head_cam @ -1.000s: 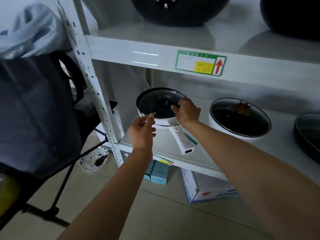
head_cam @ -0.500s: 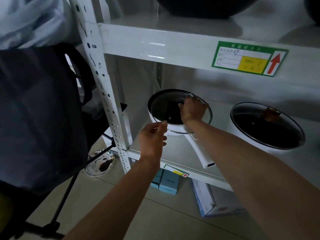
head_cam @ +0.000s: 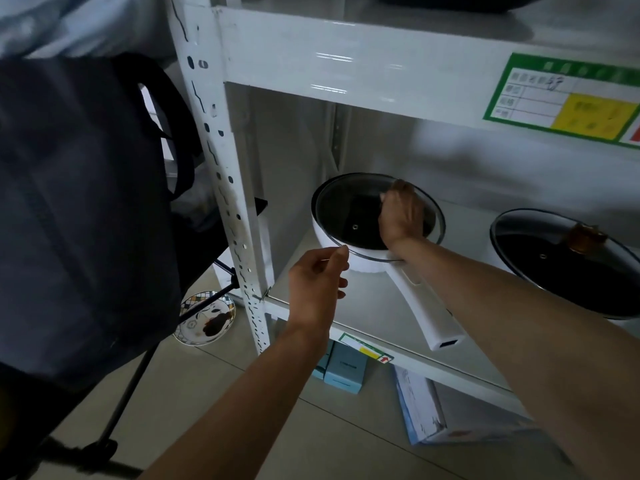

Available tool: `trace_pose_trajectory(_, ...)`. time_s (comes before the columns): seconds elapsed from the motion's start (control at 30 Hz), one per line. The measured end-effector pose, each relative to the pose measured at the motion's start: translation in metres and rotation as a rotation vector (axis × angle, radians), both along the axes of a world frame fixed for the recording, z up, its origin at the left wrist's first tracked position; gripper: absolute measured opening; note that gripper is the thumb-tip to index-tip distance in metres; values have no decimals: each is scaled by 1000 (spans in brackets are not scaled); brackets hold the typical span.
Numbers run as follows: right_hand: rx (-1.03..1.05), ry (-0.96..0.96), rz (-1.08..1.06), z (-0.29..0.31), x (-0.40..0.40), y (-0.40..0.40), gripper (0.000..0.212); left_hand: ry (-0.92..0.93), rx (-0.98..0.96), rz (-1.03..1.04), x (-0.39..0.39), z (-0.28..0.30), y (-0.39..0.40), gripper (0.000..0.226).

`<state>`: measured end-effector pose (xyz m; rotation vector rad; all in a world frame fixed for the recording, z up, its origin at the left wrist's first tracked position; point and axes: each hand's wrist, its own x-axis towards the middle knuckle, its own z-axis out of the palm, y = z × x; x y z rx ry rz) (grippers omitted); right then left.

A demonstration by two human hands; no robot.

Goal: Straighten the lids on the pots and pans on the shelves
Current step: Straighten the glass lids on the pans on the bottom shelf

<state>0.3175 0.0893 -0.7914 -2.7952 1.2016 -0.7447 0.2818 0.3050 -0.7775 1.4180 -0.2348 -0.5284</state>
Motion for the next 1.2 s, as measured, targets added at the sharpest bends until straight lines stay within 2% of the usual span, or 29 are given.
trace_pose_trajectory(0.37,47,-54,42,4,23,-11,26,-16,7,10,11,-3,-9,19)
trace_pose_trajectory(1.2,18,-74,10,-4,28,-9,32,-32,23,0,8,-8,-14,19)
